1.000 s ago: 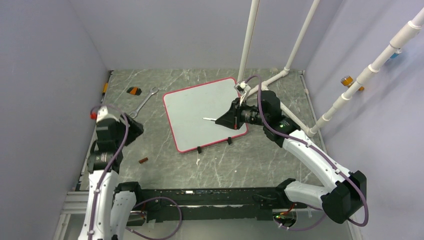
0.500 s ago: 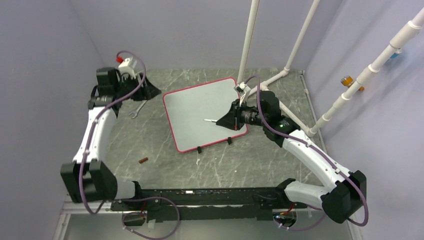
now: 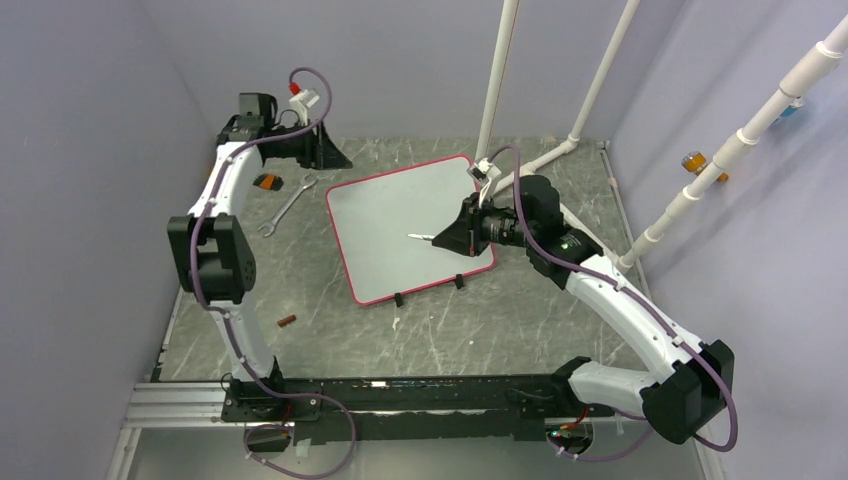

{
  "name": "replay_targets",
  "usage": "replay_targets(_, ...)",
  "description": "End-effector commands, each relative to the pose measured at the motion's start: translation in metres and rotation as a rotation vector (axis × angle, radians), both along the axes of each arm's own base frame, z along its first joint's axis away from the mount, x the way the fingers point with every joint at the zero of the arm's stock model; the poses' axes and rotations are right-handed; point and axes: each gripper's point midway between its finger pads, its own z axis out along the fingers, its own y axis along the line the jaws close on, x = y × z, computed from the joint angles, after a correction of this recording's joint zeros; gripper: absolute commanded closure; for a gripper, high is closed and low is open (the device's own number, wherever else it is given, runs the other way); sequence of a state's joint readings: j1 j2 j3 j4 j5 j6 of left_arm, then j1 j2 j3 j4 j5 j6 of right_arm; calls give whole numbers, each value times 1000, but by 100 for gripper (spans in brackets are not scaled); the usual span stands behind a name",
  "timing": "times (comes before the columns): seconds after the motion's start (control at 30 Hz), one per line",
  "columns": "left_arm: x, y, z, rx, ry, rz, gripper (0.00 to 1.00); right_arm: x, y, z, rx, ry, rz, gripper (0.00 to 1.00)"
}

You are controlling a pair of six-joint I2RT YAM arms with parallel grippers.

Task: Write a sentence on the whiteboard
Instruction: Hold the whiteboard on the whiteboard stand.

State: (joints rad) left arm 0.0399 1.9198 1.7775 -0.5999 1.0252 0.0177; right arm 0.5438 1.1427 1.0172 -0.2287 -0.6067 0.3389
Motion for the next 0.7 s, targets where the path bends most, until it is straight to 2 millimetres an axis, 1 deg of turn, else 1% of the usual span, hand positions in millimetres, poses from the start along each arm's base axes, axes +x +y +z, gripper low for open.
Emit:
replay_targets(0.0, -8, -30, 8, 9, -31, -145, 34, 7, 3, 16, 8, -46, 3, 100)
replay_targets(0.17, -4, -44, -20, 11, 30, -194, 39, 10, 6, 13, 2, -37, 6, 100)
replay_targets(0.27, -6, -52, -36, 36, 63, -216, 42, 12, 7, 10, -2, -33, 8, 100)
replay_targets(0.37, -10, -59, -48, 51, 90, -237, 46, 14, 9, 8, -2, -24, 12, 100)
replay_targets(0.5, -14, -64, -55, 61, 106, -250, 52, 15, 12, 6, -1, -18, 19, 100)
replay_targets(0.67, -23, -68, -57, 71, 117, -257, 66, 16, 13, 5, 2, -17, 25, 100)
